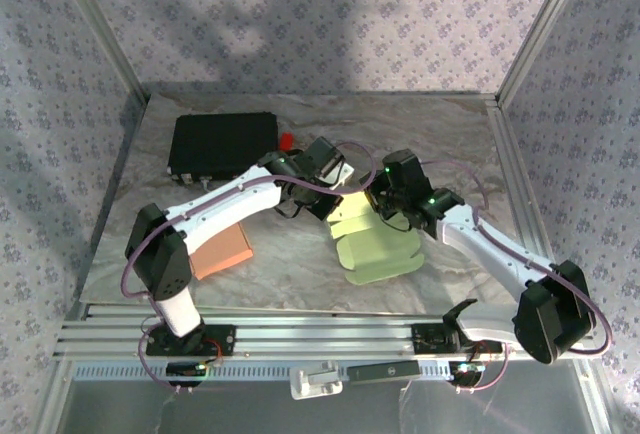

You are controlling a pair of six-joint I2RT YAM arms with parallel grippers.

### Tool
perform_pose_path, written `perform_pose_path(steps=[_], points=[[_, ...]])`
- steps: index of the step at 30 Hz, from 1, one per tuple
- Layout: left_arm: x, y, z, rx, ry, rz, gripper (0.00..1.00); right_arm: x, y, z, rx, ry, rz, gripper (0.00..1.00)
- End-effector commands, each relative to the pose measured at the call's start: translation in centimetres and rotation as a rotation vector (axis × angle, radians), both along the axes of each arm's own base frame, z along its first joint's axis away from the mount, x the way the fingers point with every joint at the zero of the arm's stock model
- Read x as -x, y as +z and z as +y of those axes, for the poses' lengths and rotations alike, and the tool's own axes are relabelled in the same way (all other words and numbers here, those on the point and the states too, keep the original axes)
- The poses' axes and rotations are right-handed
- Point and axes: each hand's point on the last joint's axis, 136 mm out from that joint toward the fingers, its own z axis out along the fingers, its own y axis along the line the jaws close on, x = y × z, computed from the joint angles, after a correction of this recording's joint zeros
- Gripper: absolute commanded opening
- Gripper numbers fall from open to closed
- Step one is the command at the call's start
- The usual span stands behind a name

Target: Fold the paper box

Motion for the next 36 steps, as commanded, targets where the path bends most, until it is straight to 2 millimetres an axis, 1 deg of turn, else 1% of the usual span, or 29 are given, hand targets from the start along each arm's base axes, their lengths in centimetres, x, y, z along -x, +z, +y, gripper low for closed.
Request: perform_pose_path(steps=[1, 3, 7, 10, 11, 13, 15, 17, 19, 21, 22, 24, 27, 31, 36], points=[[0.0, 0.5, -0.2, -0.006, 0.003, -0.002, 0.00, -0.2, 0.1, -0.4, 0.005, -0.036, -0.010, 0.23], [0.0, 0.5, -0.2, -0.008, 0.005, -0.003, 0.00, -0.2, -0.1, -0.4, 0.008, -0.038, -0.006, 0.19], [0.0, 0.3, -0.1, -0.014, 0.008, -0.004, 0.00, -0.1, -0.4, -0.4, 0.007, -0.040, 0.006, 0.17], [-0.1, 0.4, -0.1, -0.007, 0.016, -0.004, 0.00, -0.1, -0.5, -0.4, 0.005, -0.045, 0.011, 0.10], [-0.1, 0.5, -0.2, -0.002, 0.023, -0.006, 0.05, -0.1, -0.5, -0.5, 0.002, -0.048, 0.013, 0.08], [-0.2, 1.2, -0.2, 0.026, 0.053, -0.020, 0.23, -0.1, -0.7, -0.6, -0.005, -0.055, 0.025, 0.02], [-0.2, 2.6, -0.3, 0.101, 0.106, -0.032, 0.38, -0.1, -1.1, -0.6, -0.025, -0.063, 0.042, 0.00], [0.0, 4.7, -0.8, 0.236, 0.152, -0.032, 0.43, -0.2, -1.6, -0.5, -0.057, -0.075, 0.068, 0.00], [0.0, 6.4, -1.4, 0.373, 0.188, -0.027, 0.45, -0.3, -2.0, -0.4, -0.097, -0.090, 0.098, 0.00], [-0.2, 6.9, -1.6, 0.453, 0.208, 0.008, 0.46, -0.3, -2.3, -0.4, -0.123, -0.109, 0.128, 0.00], [-0.4, 6.8, -1.8, 0.482, 0.213, 0.035, 0.44, -0.3, -2.3, -0.3, -0.137, -0.117, 0.138, 0.00], [-0.7, 6.0, -2.1, 0.490, 0.223, 0.080, 0.37, -0.2, -2.3, -0.3, -0.156, -0.137, 0.154, 0.00], [-1.1, 4.8, -2.7, 0.516, 0.245, 0.135, 0.33, -0.3, -2.0, -0.4, -0.174, -0.154, 0.168, 0.00], [-1.5, 4.3, -3.4, 0.561, 0.273, 0.161, 0.33, -0.2, -2.3, -0.4, -0.194, -0.170, 0.195, 0.00], [-1.4, 3.4, -3.1, 0.567, 0.321, 0.186, 0.34, -0.4, -2.6, -0.8, -0.211, -0.188, 0.216, 0.00]])
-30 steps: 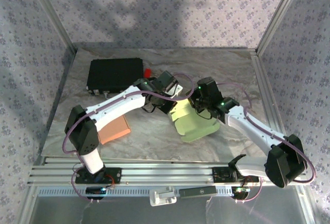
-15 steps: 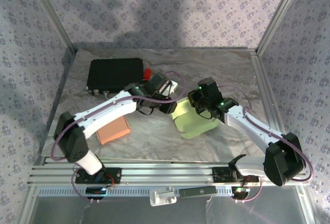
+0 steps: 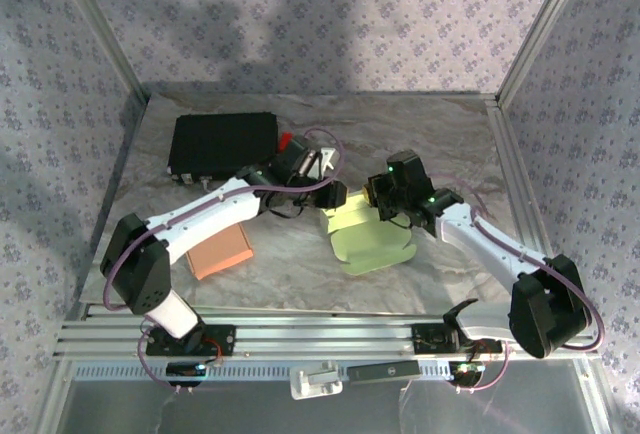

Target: Fold the paper box

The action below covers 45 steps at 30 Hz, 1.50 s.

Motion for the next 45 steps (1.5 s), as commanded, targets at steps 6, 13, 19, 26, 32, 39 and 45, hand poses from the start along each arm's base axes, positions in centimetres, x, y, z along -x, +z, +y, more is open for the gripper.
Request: perform_pose_path(steps=[6, 13, 19, 26, 32, 39, 45], points=[[0.3, 1.2, -0.2, 0.088, 0.035, 0.012, 0.39, -0.3, -0.7, -0.4, -0.028, -0.032, 0.045, 0.00], [0.6, 0.6, -0.9, 0.108, 0.027, 0.040, 0.40, -0.5, -0.5, -0.3, -0.035, -0.034, 0.044, 0.00], [1.0, 1.0, -1.4, 0.113, 0.032, 0.054, 0.41, -0.7, -0.5, -0.7, -0.040, -0.042, 0.046, 0.00], [1.2, 0.7, -1.0, 0.112, 0.056, 0.062, 0.43, -1.0, -0.3, -0.6, -0.049, -0.043, 0.038, 0.00], [1.0, 0.3, -2.2, 0.139, 0.045, 0.087, 0.43, -0.8, -0.5, -0.5, -0.054, -0.039, 0.044, 0.00], [1.1, 0.8, -2.8, 0.145, 0.041, 0.086, 0.43, -0.9, -0.4, -0.8, -0.057, -0.044, 0.041, 0.00], [0.9, 2.7, -0.6, 0.137, 0.089, 0.010, 0.46, -0.8, -0.6, -0.9, -0.057, -0.044, 0.042, 0.00]])
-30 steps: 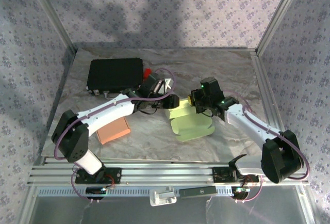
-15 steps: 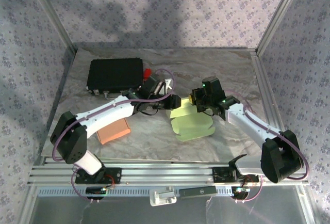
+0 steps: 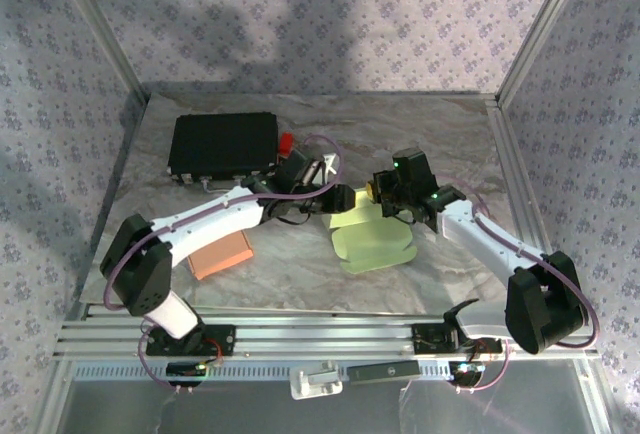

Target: Fold the paper box

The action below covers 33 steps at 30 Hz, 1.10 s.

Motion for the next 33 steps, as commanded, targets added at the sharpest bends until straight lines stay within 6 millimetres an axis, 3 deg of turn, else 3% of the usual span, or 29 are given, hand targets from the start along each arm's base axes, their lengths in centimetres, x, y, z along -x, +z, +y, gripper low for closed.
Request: perform_pose_path(steps=[1, 7, 14, 20, 33], points=[[-0.4, 2.8, 1.4, 0.022, 0.034, -0.069, 0.46, 0.2, -0.2, -0.1, -0.015, -0.005, 0.012, 0.00], [-1.4, 1.5, 2.7, -0.027, 0.069, -0.028, 0.46, 0.2, -0.1, -0.1, -0.013, -0.006, 0.011, 0.00], [-1.3, 0.2, 0.8, -0.038, 0.036, 0.019, 0.46, 0.1, 0.0, 0.1, -0.012, -0.005, 0.005, 0.00], [-0.6, 0.4, -1.2, -0.008, 0.004, 0.024, 0.46, 0.0, -0.1, 0.1, -0.012, -0.005, 0.005, 0.00], [-1.4, 0.8, -2.8, 0.002, 0.004, 0.002, 0.46, 0.5, 0.0, 0.3, -0.014, -0.001, -0.005, 0.00]])
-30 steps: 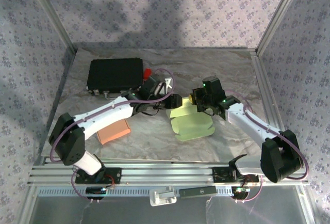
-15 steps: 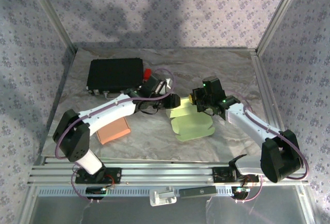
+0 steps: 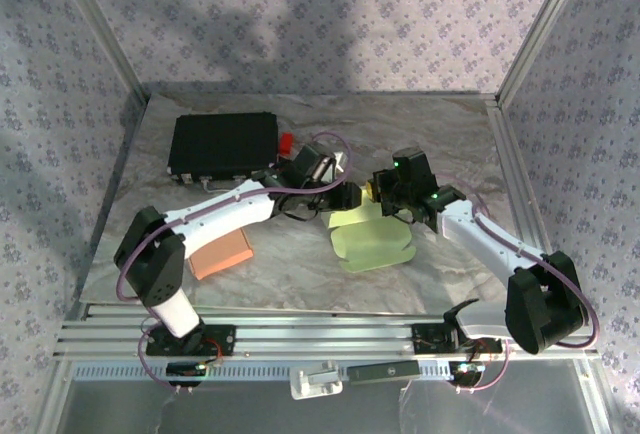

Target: Fold the paper box

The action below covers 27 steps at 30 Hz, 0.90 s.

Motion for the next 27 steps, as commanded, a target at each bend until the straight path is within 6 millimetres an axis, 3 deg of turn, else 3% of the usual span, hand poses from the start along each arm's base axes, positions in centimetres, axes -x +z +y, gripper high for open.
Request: perform_pose_path(steps=[1, 5, 9, 13, 16, 22, 27], points=[[-0.8, 1.9, -1.1, 0.042, -0.001, -0.045, 0.46, 0.7, -0.1, -0.1, -0.007, -0.007, 0.009, 0.00], [-0.3, 3.8, -0.1, 0.088, 0.021, -0.100, 0.45, 0.9, 0.1, -0.6, -0.017, -0.019, 0.003, 0.00], [-0.3, 4.5, 4.0, 0.111, 0.121, -0.140, 0.47, 1.3, 0.7, -1.3, -0.042, -0.047, 0.010, 0.00], [-1.3, 1.2, 8.5, 0.174, 0.222, -0.067, 0.45, 1.4, 1.5, -2.0, -0.086, -0.091, 0.040, 0.00], [-2.0, -1.2, 10.5, 0.202, 0.258, -0.056, 0.43, 1.4, 1.7, -2.2, -0.104, -0.102, 0.076, 0.00], [-2.6, -3.1, 9.3, 0.206, 0.143, -0.090, 0.35, 1.1, 1.6, -2.1, -0.075, -0.072, 0.083, 0.00], [-2.8, -4.9, 9.3, 0.137, 0.104, -0.097, 0.32, 0.5, 0.8, -1.9, 0.014, -0.017, -0.028, 0.00]])
